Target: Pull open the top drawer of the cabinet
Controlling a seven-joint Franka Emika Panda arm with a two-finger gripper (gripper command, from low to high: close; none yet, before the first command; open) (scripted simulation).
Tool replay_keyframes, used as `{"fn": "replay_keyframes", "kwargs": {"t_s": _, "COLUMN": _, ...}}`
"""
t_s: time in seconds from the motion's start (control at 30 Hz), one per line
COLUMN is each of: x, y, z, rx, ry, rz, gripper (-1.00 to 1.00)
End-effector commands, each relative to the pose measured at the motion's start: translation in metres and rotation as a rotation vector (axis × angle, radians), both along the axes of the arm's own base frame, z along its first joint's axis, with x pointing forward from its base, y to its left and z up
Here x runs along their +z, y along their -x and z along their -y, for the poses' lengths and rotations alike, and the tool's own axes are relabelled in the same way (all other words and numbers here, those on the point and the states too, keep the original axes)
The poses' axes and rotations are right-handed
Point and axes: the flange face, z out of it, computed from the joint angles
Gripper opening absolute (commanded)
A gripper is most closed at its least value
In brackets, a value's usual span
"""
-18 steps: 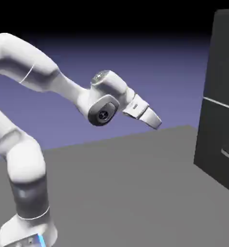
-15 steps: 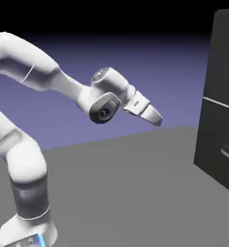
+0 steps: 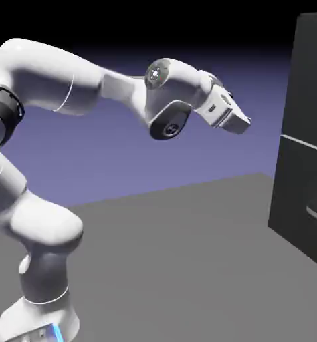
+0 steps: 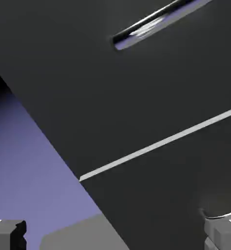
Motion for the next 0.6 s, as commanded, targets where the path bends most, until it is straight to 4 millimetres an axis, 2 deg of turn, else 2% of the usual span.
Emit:
{"fn": "replay_keyframes", "kwargs": {"t_s": 0.0, "x": 0.004, "y": -0.004, "z": 0.004, "rx": -0.007, "ry": -0.033, "rz": 0.009, "gripper": 0.00}}
{"fn": "replay_keyframes", "kwargs": {"t_s": 0.27, "x": 0.026, "y": -0.043, "z": 0.036, "rx": -0.066, "ry": -0.289, "rz": 0.057, "gripper": 0.00}}
{"fn": "replay_keyframes", "kwargs": {"t_s": 0.57, "x": 0.025, "y": -0.094, "z": 0.066, "rx": -0.148, "ry": -0.536, "rz": 0.075, "gripper": 0.00}}
